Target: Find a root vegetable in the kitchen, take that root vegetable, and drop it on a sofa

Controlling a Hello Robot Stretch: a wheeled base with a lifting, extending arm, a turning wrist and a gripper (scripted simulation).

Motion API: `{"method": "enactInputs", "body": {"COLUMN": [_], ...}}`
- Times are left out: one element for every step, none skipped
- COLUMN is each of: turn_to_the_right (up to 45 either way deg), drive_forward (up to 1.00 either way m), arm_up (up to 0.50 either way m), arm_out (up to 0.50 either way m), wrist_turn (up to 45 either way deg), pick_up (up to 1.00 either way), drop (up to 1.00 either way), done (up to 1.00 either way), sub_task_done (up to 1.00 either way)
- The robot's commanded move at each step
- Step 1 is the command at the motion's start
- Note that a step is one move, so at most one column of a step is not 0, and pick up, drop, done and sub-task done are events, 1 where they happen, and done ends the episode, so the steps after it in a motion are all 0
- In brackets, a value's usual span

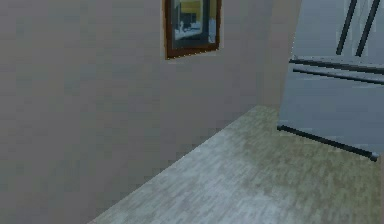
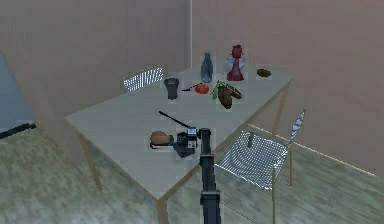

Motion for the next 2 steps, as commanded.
{"method": "enactInputs", "body": {"turn_to_the_right": [0.0, 0.0], "drive_forward": [0.0, 0.0], "arm_up": [0.0, 0.1], "arm_out": [0.0, 0.0], "wrist_turn": [0.0, 0.0], "pick_up": [1.0, 0.0], "drop": [0.0, 0.0], "done": [0.0, 0.0], "sub_task_done": [0.0, 0.0]}}
